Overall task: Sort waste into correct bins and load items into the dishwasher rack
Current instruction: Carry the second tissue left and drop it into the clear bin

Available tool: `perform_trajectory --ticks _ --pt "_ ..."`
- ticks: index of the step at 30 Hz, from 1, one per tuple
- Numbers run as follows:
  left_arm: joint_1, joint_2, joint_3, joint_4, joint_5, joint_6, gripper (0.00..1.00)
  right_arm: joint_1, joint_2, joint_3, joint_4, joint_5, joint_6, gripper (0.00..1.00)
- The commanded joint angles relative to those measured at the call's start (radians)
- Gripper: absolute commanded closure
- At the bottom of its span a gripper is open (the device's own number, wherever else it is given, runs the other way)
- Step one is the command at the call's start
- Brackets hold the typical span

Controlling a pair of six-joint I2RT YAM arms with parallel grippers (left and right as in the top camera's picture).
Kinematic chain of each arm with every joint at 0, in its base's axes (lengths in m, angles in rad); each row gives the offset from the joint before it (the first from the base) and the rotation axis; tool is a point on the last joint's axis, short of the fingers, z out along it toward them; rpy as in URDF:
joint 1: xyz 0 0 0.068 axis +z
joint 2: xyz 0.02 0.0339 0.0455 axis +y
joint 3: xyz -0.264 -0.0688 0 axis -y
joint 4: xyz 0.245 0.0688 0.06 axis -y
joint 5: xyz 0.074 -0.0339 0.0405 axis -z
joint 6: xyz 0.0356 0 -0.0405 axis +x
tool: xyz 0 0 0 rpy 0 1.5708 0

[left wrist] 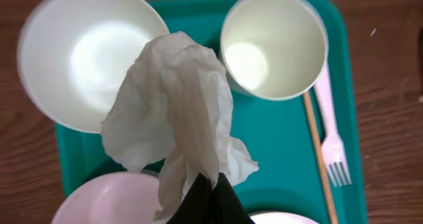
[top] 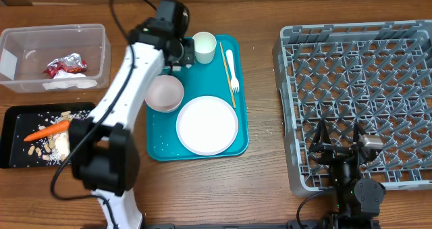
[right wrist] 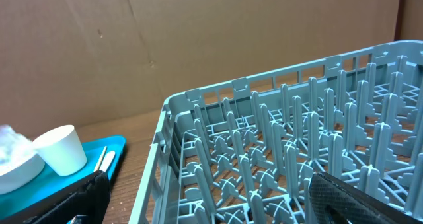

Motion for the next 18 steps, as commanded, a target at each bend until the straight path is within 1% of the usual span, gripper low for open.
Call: perform_trajectory --ticks 1,3,5,8,10,12,14,18 --pt "0.031 -0.091 0.030 0.000 0.001 -0.049 0.96 -0.002 -0.009 -0.011 0.008 0.007 0.002 0.00" --pt "0.047 -0.124 0.030 0.000 0.000 -0.050 0.96 -0.002 -0.009 -0.011 0.008 0.007 0.002 0.00" --pt "0.066 -0.156 0.030 0.002 -0.034 -0.080 0.96 -0.002 -0.009 -0.011 0.008 0.007 0.002 0.00" --pt "0.112 -0.204 0.030 0.005 -0.165 -0.168 0.96 -0.002 -0.009 -0.011 0.008 0.007 0.002 0.00" --pt "0.152 -0.225 0.030 0.016 -0.213 -0.185 0.96 -0.002 -0.009 -0.011 0.008 0.007 0.002 0.00" --pt "0.202 -0.231 0.030 0.033 -0.216 -0.183 0.96 -0.002 -0.009 -0.011 0.008 0.007 0.002 0.00" --pt "0.281 -0.220 0.030 0.042 -0.216 -0.183 0.96 -0.002 -0.009 -0.011 0.008 0.007 0.002 0.00" --pt "0.383 -0.190 0.030 0.075 -0.216 -0.184 0.96 -0.002 -0.009 -0.011 0.008 0.007 0.002 0.00"
